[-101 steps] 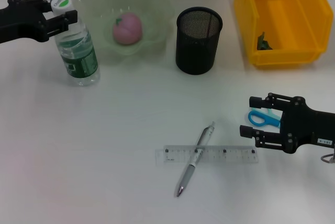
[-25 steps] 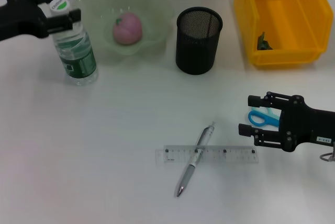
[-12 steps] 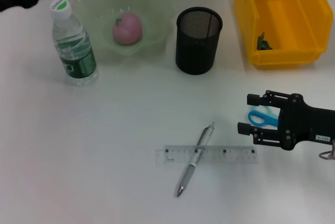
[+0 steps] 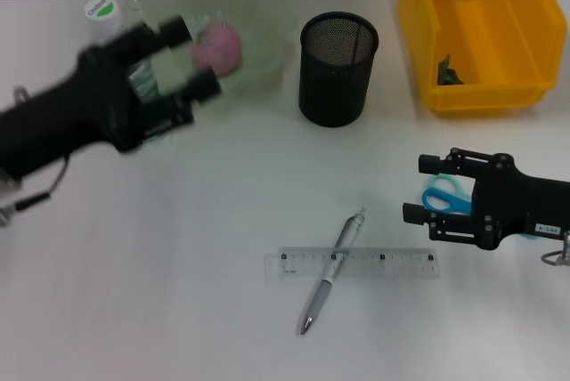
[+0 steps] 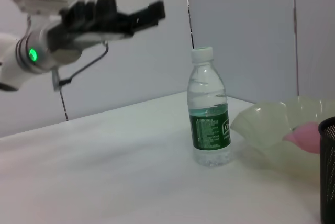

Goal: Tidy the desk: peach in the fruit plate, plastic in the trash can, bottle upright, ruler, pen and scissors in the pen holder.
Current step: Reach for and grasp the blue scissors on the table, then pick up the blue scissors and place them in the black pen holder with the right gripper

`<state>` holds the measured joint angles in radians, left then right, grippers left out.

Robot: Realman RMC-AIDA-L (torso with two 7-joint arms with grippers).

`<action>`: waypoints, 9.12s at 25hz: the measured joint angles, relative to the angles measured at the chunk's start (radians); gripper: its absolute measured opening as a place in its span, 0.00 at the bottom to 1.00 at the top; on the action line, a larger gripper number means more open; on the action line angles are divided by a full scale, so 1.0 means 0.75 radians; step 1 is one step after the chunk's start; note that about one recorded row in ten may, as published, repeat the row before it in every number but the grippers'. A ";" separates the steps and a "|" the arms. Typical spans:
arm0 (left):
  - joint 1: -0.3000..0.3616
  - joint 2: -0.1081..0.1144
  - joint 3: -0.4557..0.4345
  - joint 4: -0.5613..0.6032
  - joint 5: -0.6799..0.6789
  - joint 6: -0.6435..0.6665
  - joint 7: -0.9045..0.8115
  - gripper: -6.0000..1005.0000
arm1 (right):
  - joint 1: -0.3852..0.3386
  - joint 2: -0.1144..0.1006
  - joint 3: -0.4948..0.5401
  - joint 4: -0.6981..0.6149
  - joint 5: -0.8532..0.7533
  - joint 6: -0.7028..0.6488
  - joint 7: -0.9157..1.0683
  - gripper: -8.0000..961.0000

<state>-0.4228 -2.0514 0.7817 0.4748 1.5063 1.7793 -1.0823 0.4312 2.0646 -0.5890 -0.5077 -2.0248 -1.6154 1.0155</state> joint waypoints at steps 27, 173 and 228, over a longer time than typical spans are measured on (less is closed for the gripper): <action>-0.028 -0.023 0.292 -0.319 0.033 -0.409 0.376 0.80 | 0.017 0.002 0.002 0.008 0.000 0.042 -0.007 0.77; -0.050 -0.034 0.308 -0.357 0.030 -0.431 0.427 0.79 | 0.451 0.031 -0.931 -0.602 -1.008 0.108 1.438 0.30; -0.068 -0.032 0.293 -0.354 -0.087 -0.313 0.427 0.79 | 0.099 0.018 -0.016 0.184 0.315 0.007 -0.206 0.23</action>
<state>-0.4739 -2.0754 1.0016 0.2094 1.4412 1.5447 -0.7623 0.5053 2.0785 -0.6013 -0.3696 -1.7883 -1.6100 0.8609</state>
